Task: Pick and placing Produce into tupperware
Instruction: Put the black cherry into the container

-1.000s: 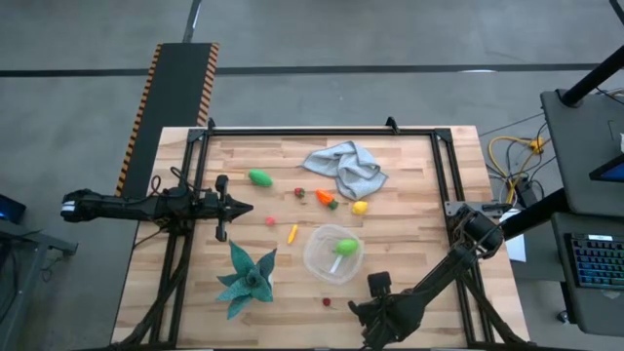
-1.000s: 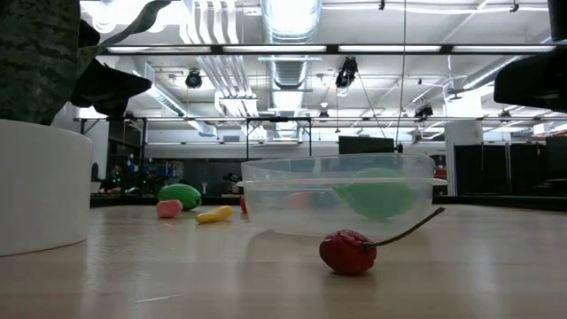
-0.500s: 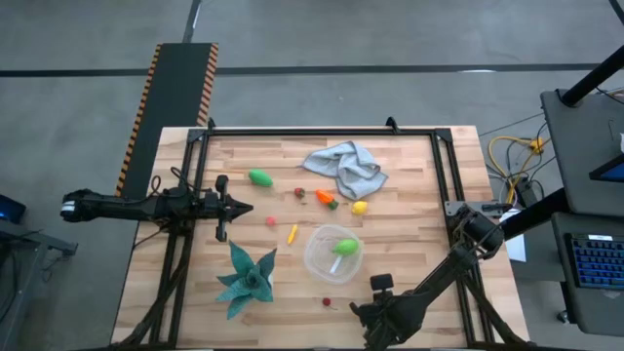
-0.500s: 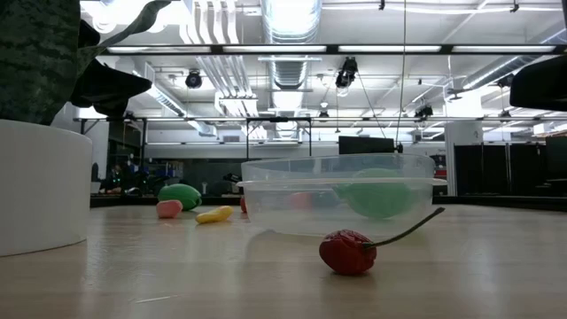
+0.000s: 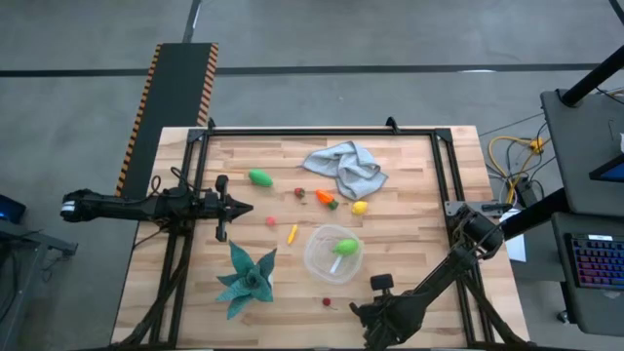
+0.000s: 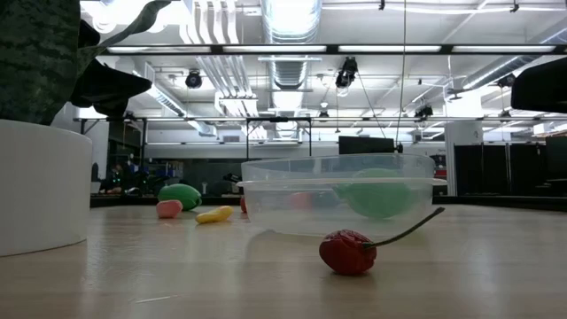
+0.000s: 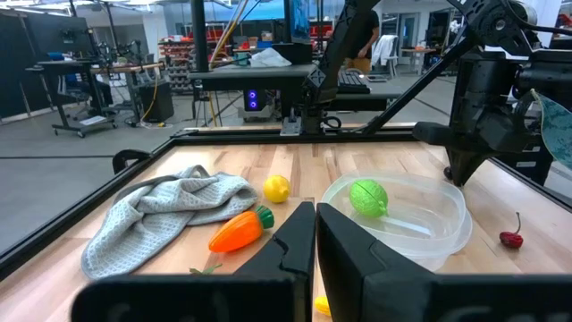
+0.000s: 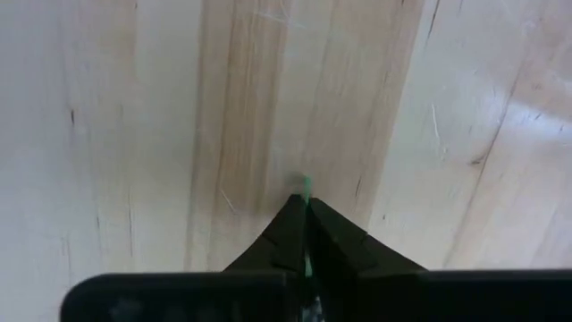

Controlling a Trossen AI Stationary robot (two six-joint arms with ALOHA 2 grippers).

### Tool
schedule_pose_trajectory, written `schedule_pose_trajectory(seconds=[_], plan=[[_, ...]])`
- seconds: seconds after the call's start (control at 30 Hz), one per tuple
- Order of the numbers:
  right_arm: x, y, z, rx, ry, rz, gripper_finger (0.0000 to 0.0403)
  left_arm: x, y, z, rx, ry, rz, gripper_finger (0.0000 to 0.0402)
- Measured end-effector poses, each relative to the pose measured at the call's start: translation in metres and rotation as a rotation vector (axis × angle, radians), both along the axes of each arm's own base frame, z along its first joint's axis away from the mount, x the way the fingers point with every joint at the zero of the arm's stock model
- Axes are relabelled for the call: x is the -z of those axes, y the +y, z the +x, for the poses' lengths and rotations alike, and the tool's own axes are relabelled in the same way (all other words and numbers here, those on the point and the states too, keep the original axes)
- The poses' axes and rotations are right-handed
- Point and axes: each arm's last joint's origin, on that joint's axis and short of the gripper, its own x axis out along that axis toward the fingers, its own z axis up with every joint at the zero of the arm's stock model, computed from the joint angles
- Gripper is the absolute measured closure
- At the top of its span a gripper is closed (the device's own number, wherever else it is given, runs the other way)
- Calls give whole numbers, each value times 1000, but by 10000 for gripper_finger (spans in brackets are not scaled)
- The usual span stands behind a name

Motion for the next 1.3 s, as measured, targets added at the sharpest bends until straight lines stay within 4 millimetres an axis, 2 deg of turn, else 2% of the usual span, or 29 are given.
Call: schedule_pose_trajectory(seconds=[0.17,0.23,0.33,0.83,1.1,1.3], plan=[[-6,-6,1,-2,-3,-12,394,0,0,0,0,0,0,402],[-10,-13,1,1,-24,-66,395,0,0,0,0,0,0,402],[-25,-20,8,20,-117,-74,395,0,0,0,0,-1,0,402],[-80,-56,26,74,-322,-40,395,0,0,0,1,3,0,402],[-83,-81,60,-24,-419,-26,395,0,0,0,1,-1,0,402],[-81,-102,71,-46,-393,-57,395,0,0,0,1,0,0,402]])
